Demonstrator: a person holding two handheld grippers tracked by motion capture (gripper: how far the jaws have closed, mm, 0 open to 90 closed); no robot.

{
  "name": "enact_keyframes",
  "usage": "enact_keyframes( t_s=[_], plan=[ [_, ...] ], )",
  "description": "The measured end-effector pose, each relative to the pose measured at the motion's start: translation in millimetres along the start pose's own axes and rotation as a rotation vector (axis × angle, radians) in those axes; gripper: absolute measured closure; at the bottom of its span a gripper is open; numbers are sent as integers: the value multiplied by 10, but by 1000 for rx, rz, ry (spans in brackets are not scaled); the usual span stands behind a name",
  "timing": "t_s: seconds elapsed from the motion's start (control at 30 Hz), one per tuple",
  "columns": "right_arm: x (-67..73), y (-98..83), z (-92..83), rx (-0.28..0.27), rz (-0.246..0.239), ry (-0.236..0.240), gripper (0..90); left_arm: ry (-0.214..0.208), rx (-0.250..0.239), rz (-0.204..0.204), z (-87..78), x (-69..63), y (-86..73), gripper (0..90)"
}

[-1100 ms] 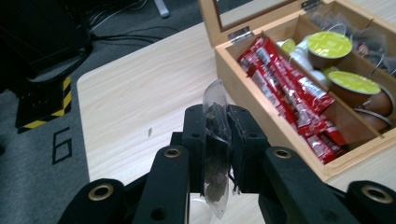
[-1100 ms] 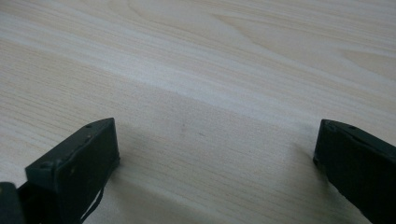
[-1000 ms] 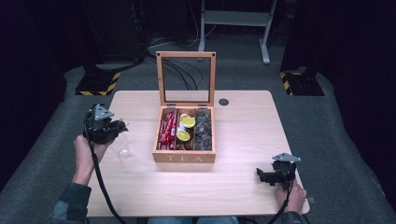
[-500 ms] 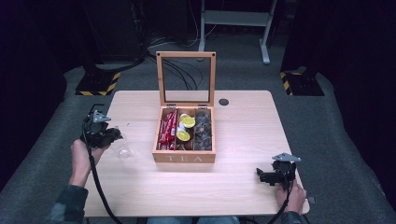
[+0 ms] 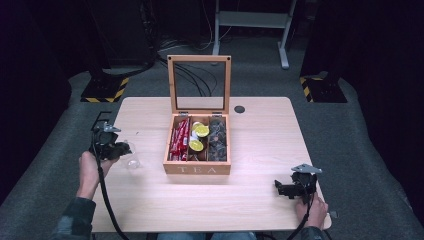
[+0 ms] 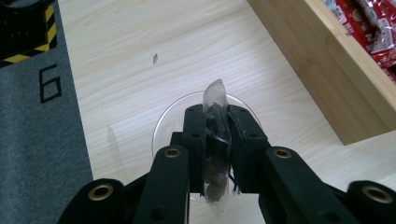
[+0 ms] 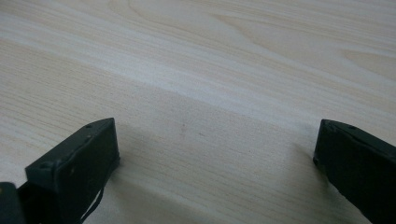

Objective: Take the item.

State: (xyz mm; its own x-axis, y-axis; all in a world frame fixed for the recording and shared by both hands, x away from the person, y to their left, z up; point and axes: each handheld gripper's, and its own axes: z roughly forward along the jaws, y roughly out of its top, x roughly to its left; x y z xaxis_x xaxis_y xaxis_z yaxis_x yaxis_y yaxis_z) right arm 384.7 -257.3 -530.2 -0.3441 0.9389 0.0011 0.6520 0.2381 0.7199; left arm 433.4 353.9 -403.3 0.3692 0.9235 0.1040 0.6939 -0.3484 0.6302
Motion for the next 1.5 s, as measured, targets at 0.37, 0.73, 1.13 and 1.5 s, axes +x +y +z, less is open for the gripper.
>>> enact_keyframes(
  t_s=[0.37,0.73,1.13,1.5],
  plan=[
    [0,0,0,0,0,0,0,-18,25,-8,83,-19,-13,768],
    [-1,0,0,1,0,0,0,-28,27,-28,110,-18,-52,656],
    [-1,0,0,1,0,1,0,-18,-87,-37,-189,-94,-30,238],
    [0,0,0,2,-1,0,0,42,-263,-58,-522,-189,-265,61]
  ],
)
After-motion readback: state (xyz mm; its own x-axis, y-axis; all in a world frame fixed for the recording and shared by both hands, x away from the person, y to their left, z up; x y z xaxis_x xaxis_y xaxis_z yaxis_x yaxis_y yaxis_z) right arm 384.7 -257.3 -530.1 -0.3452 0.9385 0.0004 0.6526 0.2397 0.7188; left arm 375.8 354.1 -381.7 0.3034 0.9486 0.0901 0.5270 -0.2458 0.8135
